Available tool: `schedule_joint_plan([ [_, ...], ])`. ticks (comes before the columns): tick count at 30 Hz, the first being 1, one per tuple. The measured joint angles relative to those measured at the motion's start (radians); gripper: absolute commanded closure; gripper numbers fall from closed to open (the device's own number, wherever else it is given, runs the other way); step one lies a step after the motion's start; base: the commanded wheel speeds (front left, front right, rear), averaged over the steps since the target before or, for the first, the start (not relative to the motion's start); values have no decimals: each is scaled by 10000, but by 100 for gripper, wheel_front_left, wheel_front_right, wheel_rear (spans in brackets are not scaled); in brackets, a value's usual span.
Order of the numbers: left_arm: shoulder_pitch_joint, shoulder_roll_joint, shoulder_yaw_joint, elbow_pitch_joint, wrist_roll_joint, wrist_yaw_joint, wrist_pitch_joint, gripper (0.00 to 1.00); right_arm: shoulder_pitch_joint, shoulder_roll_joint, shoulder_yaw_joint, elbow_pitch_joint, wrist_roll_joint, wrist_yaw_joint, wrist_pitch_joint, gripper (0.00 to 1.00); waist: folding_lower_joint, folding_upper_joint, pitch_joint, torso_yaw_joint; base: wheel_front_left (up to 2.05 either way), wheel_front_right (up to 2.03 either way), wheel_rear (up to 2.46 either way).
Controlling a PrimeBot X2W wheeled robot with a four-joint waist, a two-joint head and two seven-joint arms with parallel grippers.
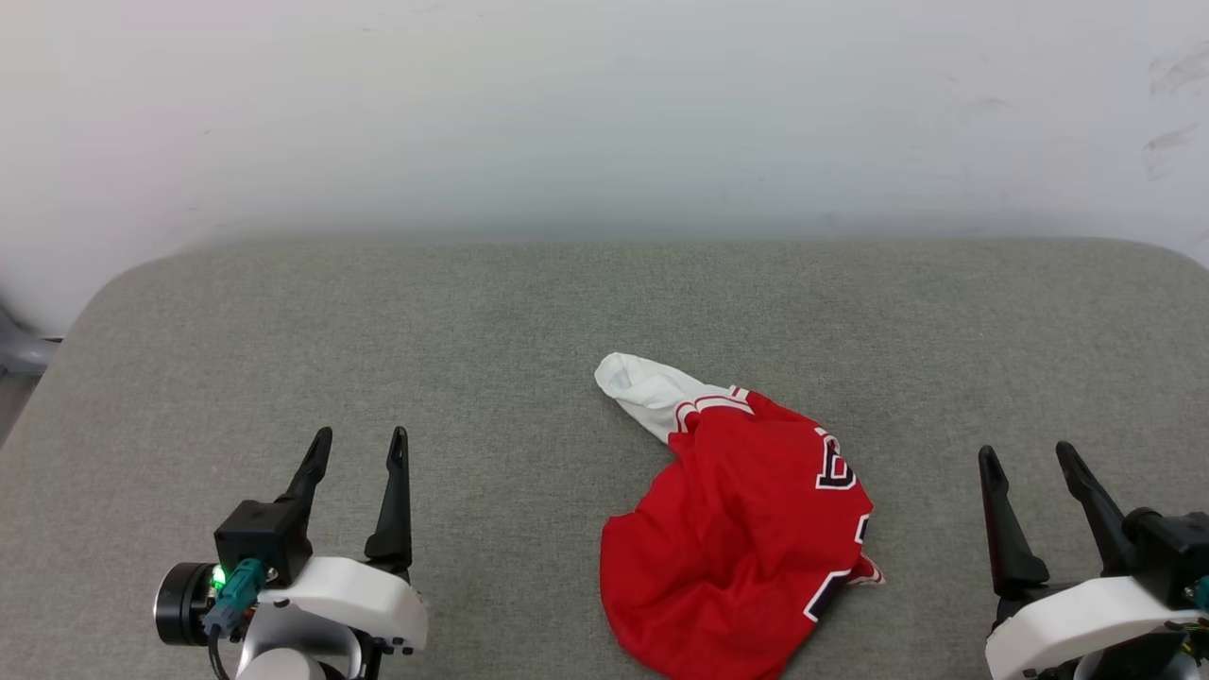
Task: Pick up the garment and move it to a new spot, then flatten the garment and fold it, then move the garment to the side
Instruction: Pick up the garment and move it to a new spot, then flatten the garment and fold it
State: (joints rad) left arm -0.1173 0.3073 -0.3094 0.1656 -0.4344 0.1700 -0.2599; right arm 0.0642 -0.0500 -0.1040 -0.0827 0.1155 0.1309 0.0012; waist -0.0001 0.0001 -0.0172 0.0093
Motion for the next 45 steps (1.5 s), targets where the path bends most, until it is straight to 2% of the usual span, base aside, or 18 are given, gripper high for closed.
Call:
schedule_joint_plan([
  [13,-53,38,-213,-274,27,59,217,0,36,0,13,-8,90,0,-6,0,0,0,74,10,0,0,0],
  [17,-572,-2,-531,-311,-4,-290,629,0,29,0,10,2,125,0,-2,0,0,0,201,44,0,0,0],
  [24,-2243,-305,-1406,-88,-259,-1193,2347,0,-292,0,150,-23,81,0,44,0,1,0,722,-101,0,0,0],
  [33,-4328,-713,-2284,1066,-830,-2243,4959,0,-726,0,201,67,127,0,-44,0,1,0,1676,-743,0,0,0],
  [39,-5191,-857,-2792,1939,-1091,-2660,6211,0,-970,0,384,360,309,0,-291,0,2,0,2259,-1275,0,0,0],
  [45,-5379,-809,-3279,2715,-1632,-2844,7743,0,-1109,0,487,786,541,0,-608,0,2,0,2589,-1729,0,0,0],
])
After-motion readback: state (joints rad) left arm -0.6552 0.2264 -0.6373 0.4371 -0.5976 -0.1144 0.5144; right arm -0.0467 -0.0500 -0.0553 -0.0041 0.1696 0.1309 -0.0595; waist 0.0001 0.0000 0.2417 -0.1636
